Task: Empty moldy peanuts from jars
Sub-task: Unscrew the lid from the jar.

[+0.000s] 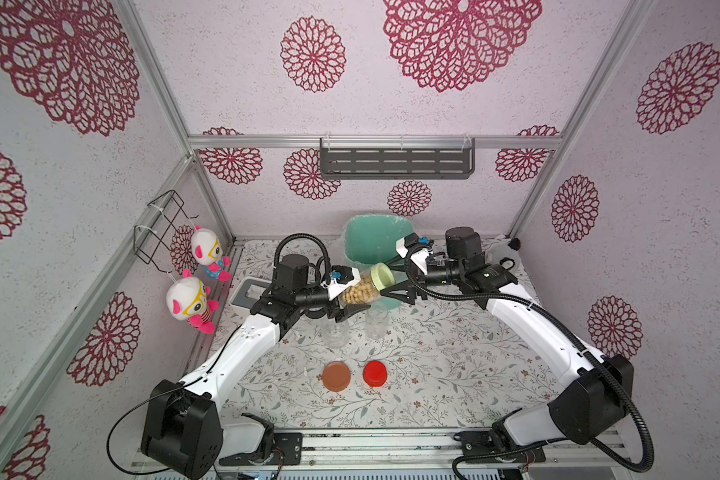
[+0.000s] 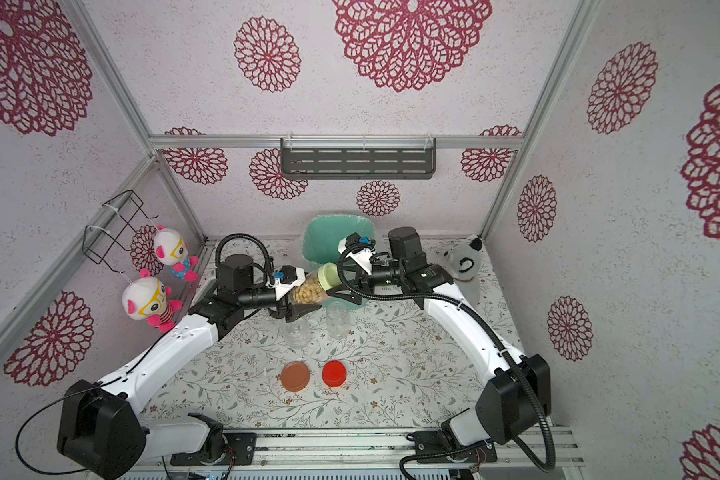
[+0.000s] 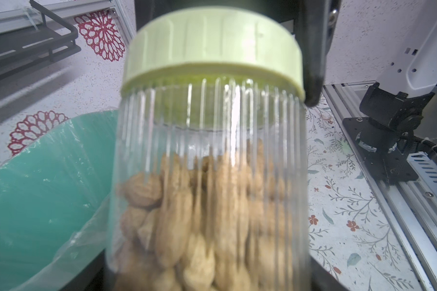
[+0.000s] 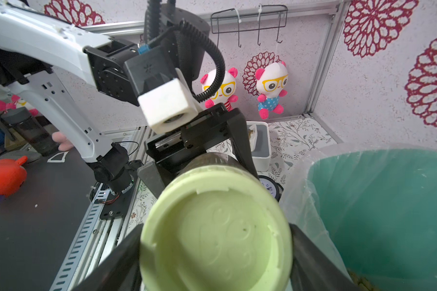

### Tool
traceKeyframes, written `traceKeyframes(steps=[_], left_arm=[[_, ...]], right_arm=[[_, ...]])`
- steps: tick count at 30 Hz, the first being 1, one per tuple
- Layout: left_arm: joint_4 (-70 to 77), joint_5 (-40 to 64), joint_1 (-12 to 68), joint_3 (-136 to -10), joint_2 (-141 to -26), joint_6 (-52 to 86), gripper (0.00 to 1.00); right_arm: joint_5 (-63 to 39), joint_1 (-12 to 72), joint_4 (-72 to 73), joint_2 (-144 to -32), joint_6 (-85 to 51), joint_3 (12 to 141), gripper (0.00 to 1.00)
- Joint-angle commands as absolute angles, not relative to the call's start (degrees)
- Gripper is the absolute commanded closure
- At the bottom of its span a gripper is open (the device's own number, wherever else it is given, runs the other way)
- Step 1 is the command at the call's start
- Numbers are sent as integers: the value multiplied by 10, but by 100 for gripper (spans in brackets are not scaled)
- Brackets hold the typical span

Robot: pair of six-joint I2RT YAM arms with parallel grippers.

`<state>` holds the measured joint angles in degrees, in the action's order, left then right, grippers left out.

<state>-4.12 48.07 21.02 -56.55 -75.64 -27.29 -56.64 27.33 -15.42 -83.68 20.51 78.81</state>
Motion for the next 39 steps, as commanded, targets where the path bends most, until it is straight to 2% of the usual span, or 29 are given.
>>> traceKeyframes(steps=[1, 2, 3, 4, 15, 20, 23, 31, 35, 39], left_arm=[[-18, 496, 196, -594, -752, -253, 100], [-19, 495, 197, -594, -753, -254, 100], [-18, 494, 197, -594, -753, -254, 100], [-18, 493, 197, -593, -754, -255, 100], [-11, 479, 197, -591, -756, -256, 100], [6, 453, 197, -584, -752, -251, 100], [34, 429, 197, -573, -744, -246, 100], [121, 367, 198, -536, -724, -230, 100], [144, 343, 198, -525, -717, -232, 100], [147, 332, 200, -522, -715, -238, 100]], right_arm=[[-563, 259, -185, -835, 284, 803, 24], [-560, 258, -175, -833, 275, 802, 17], [-559, 259, -161, -830, 261, 797, 5], [-559, 259, -144, -826, 249, 792, 1], [-578, 258, 16, -778, 153, 710, 1], [-556, 259, 124, -750, 30, 668, 1], [-499, 260, 164, -741, -86, 659, 1], [-367, 276, 42, -770, -273, 755, 1], [-328, 281, 61, -779, -374, 750, 1], [-306, 289, 73, -787, -411, 745, 1]])
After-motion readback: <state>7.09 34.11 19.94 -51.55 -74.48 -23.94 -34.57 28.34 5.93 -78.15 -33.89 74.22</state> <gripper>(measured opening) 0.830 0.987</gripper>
